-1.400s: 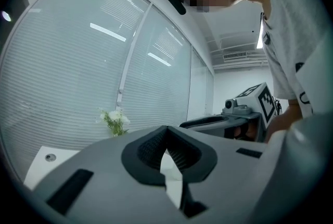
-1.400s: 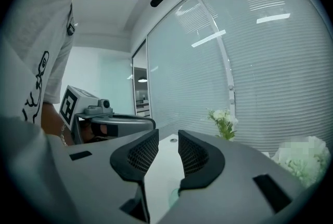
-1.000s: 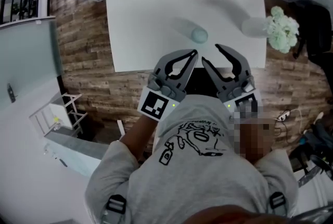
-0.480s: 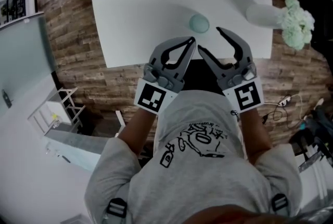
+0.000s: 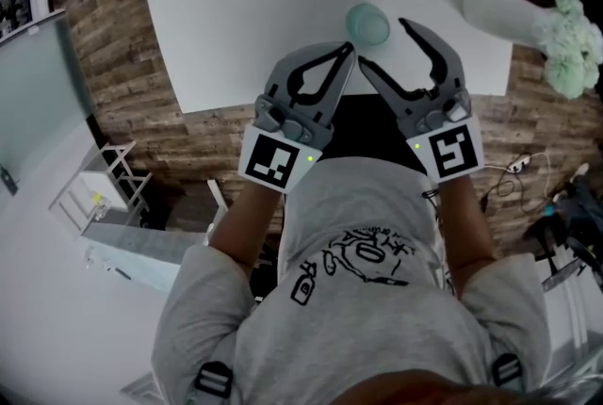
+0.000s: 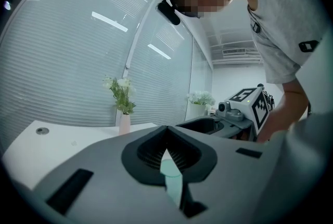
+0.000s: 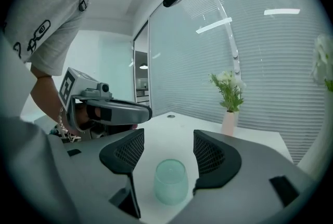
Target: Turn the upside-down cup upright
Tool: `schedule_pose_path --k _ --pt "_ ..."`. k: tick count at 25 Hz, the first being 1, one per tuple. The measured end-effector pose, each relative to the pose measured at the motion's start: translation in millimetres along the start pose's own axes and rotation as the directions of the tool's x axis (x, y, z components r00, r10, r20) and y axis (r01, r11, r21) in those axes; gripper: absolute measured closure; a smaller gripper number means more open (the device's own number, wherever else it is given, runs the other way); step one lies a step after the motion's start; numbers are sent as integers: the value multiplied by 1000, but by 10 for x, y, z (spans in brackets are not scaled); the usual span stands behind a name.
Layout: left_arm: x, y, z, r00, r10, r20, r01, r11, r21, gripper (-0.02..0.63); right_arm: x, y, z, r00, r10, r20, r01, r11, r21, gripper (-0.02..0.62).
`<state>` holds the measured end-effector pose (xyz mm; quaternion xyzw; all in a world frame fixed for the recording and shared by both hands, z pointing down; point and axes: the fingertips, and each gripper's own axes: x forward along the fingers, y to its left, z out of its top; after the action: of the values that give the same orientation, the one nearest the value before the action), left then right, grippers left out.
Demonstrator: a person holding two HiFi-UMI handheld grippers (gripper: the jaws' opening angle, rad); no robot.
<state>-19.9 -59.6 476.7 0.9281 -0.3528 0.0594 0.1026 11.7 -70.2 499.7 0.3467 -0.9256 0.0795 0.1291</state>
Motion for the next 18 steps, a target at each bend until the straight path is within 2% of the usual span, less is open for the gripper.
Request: schedule_pose_path --k 12,18 --pt "110 120 -367 1000 12 6 -12 1000 -2 603 177 -61 -448 1000 -10 -3 10 1000 15 273" --pt "184 251 -622 1000 24 -20 -25 1000 -13 603 371 -109 -673 1000 3 -17 -3 1000 14 265"
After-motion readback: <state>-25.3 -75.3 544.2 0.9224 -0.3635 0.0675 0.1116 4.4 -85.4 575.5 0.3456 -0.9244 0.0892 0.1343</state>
